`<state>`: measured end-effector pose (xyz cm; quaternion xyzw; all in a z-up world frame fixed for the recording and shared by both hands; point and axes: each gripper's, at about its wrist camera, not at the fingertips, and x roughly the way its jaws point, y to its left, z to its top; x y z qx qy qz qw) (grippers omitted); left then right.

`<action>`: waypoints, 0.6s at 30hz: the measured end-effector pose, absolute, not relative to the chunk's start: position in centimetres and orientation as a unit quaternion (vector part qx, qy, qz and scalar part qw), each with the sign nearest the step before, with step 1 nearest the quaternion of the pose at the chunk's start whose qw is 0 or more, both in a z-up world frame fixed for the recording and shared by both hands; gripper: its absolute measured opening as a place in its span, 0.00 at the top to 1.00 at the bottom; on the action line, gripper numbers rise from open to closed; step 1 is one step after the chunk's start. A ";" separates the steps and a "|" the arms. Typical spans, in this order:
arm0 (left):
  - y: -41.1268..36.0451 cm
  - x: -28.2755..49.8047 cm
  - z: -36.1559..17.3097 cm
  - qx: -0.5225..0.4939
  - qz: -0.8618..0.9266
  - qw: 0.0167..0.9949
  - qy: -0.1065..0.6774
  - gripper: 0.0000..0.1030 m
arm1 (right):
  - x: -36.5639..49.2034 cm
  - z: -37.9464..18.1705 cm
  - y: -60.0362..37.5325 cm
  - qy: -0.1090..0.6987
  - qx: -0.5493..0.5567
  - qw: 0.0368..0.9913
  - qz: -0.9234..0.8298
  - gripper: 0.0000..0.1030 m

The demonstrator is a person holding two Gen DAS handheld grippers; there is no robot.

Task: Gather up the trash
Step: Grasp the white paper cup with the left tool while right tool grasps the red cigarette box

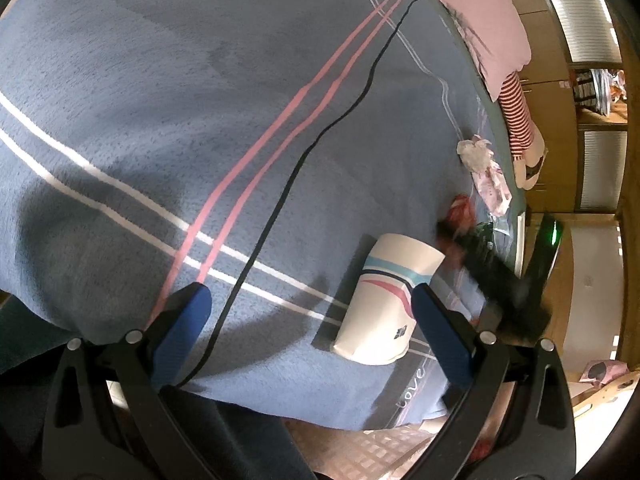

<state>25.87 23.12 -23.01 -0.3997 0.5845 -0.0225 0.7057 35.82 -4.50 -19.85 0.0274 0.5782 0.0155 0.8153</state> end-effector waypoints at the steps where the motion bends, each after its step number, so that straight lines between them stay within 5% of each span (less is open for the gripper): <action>1: 23.2 25.9 -23.0 -0.401 -0.024 0.706 0.583 0.04 | 35.1 -19.9 -4.1 0.580 0.021 0.814 0.024 0.38; 10: 24.1 25.8 -21.4 -0.391 -0.042 0.726 0.564 0.04 | 27.0 -19.0 0.6 0.586 0.022 0.796 0.150 0.38; 18: 20.4 27.0 -20.1 -0.283 -0.089 0.764 0.573 0.04 | 24.3 -15.4 -3.9 0.538 0.068 0.836 0.081 0.39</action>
